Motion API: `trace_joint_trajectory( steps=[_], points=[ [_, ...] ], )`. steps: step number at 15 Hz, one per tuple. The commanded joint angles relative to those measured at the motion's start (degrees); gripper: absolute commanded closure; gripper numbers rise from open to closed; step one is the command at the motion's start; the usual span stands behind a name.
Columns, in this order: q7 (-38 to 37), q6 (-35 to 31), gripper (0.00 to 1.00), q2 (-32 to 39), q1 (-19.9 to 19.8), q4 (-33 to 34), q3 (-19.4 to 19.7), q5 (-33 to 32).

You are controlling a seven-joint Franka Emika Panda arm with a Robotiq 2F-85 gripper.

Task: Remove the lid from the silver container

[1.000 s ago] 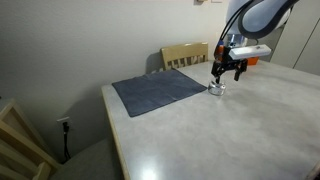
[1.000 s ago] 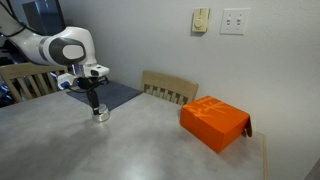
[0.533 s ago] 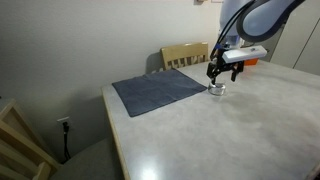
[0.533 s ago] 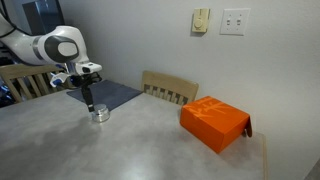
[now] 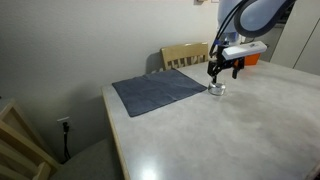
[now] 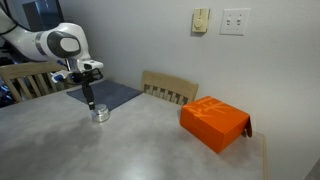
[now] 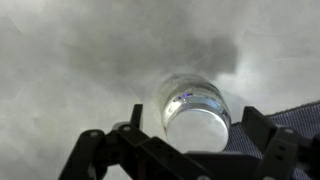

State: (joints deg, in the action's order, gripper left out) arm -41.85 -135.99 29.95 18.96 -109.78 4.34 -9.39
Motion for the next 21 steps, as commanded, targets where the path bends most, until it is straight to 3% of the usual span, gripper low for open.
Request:
trace_joint_trajectory(
  steps=[1,7,11,16,21],
  points=[
    [3.3,3.8,0.0,0.4,-1.9,2.5,-1.1,-0.3],
    [15.5,5.4,0.0,3.9,-6.8,6.5,-3.7,4.5],
    [25.7,10.2,0.0,8.1,-9.9,11.3,-6.1,9.3],
    [29.2,17.3,0.0,12.1,-9.7,16.9,-6.1,9.2],
    [28.2,19.9,0.0,14.6,-8.6,20.4,-5.5,8.1]
  ],
)
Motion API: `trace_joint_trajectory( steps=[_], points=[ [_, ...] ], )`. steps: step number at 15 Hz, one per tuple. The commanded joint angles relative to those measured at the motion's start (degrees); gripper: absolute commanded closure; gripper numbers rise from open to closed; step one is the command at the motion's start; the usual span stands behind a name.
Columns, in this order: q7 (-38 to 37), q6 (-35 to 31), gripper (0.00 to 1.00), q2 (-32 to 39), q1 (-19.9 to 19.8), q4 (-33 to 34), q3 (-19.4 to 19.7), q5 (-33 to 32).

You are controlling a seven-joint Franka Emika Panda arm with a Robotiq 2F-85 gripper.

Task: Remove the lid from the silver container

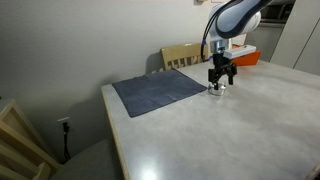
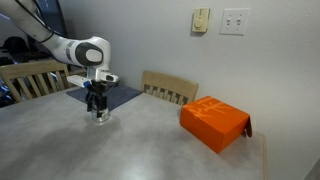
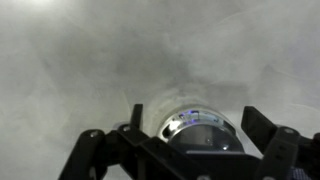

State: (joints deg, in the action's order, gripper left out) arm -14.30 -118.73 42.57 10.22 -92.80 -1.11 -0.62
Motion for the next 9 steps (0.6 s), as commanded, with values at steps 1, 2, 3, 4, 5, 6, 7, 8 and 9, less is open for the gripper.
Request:
trace_joint_trajectory(
  steps=[1,2,3,4,5,6,7,8,9],
  points=[
    [0.0,2.5,0.0,2.2,0.7,3.7,0.2,-1.1],
    [-0.3,2.3,0.0,2.4,1.1,4.0,0.4,-1.7],
    [-0.5,2.0,0.0,2.5,1.4,4.3,0.5,-2.2],
    [-0.3,2.1,0.0,2.7,1.5,4.7,0.4,-2.6],
    [-0.2,2.0,0.0,2.9,1.6,5.0,0.4,-2.8],
    [-0.5,1.8,0.0,2.9,1.8,5.1,0.5,-3.1],
    [-0.7,1.5,0.0,2.7,2.0,4.9,0.6,-3.4],
    [-1.0,1.2,0.0,2.6,2.1,4.8,0.7,-3.7],
    [-1.2,1.0,0.0,2.3,2.2,4.6,0.7,-3.9]
  ],
)
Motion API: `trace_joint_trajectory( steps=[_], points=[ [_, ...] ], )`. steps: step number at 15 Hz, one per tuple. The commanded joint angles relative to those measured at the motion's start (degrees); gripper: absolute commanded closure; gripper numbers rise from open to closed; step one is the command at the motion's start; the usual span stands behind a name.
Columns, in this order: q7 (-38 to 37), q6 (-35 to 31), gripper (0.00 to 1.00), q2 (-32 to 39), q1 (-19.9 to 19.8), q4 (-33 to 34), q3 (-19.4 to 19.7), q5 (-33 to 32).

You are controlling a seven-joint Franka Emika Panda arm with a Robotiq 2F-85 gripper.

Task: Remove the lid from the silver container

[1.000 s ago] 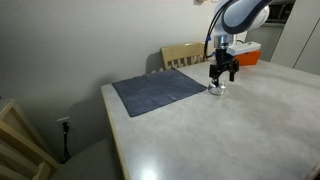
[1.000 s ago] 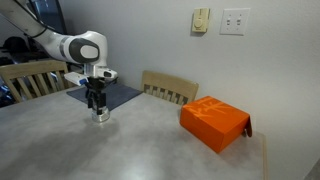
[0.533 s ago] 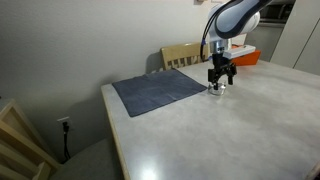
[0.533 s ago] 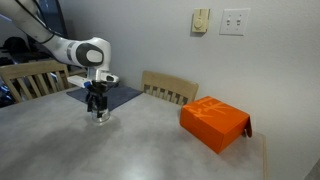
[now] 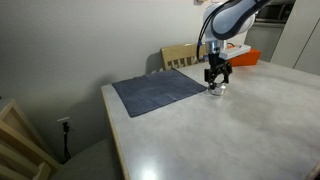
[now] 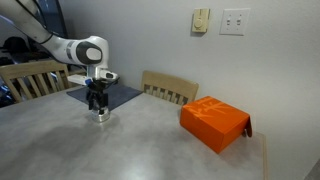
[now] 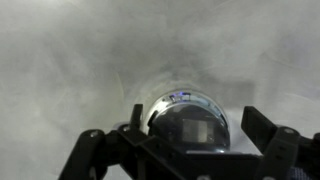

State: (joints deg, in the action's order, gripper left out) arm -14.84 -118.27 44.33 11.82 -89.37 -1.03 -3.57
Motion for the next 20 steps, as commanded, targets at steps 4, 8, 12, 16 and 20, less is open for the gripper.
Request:
trace_joint_trajectory(
  steps=[4,8,12,16,20],
  points=[
    [-0.9,-0.4,0.0,-0.2,0.4,0.4,0.7,-1.3],
    [0.3,-1.4,0.0,-1.4,-0.2,-1.0,0.3,-0.8],
    [1.5,-1.7,0.0,-1.9,-0.5,-1.1,-0.2,-0.3],
    [2.2,-3.4,0.0,-2.9,-1.9,-2.7,-1.3,2.4],
    [3.0,-7.1,0.0,-4.4,-2.7,-5.3,-1.5,4.5]
  ],
)
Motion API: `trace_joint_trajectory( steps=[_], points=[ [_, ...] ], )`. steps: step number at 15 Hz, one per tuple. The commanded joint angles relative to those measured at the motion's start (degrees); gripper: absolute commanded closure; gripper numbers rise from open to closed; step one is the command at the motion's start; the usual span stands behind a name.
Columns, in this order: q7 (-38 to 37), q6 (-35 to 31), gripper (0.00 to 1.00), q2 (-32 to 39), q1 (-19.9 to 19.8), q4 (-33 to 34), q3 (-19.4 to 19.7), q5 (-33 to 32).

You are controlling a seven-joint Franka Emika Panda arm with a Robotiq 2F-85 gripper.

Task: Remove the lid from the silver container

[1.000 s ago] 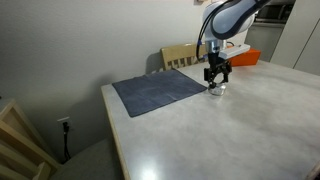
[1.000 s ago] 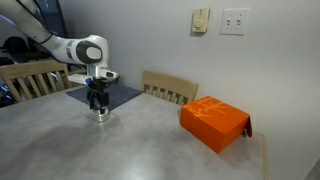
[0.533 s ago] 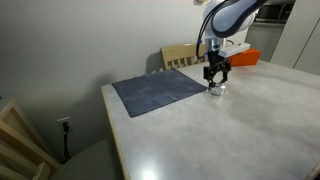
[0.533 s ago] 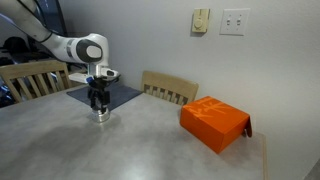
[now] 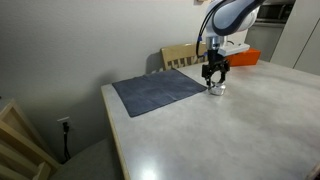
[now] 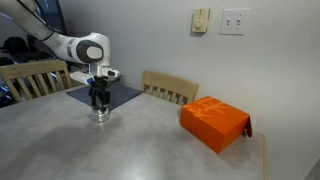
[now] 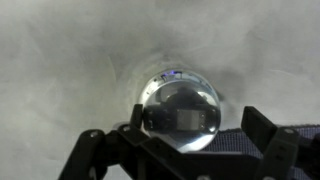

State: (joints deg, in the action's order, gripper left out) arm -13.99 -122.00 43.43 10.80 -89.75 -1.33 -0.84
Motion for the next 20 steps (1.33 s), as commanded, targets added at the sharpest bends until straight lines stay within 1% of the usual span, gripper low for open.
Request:
trace_joint_trajectory(
  steps=[1,4,6,10,16,20],
  points=[
    [2.2,-4.3,0.0,-4.1,-1.9,-5.8,-1.2,2.0],
    [2.5,-6.3,0.0,-5.5,-2.4,-8.0,-1.3,2.9],
    [1.9,-5.9,0.0,-6.0,-2.8,-8.8,-1.8,4.8],
    [1.4,-5.7,0.0,-6.9,-2.6,-10.4,-1.5,5.8],
    [-1.3,-7.3,0.0,-7.7,-1.4,-12.2,-0.1,4.1],
    [-3.7,-9.6,0.0,-7.6,-0.3,-12.6,1.2,2.2]
  ],
)
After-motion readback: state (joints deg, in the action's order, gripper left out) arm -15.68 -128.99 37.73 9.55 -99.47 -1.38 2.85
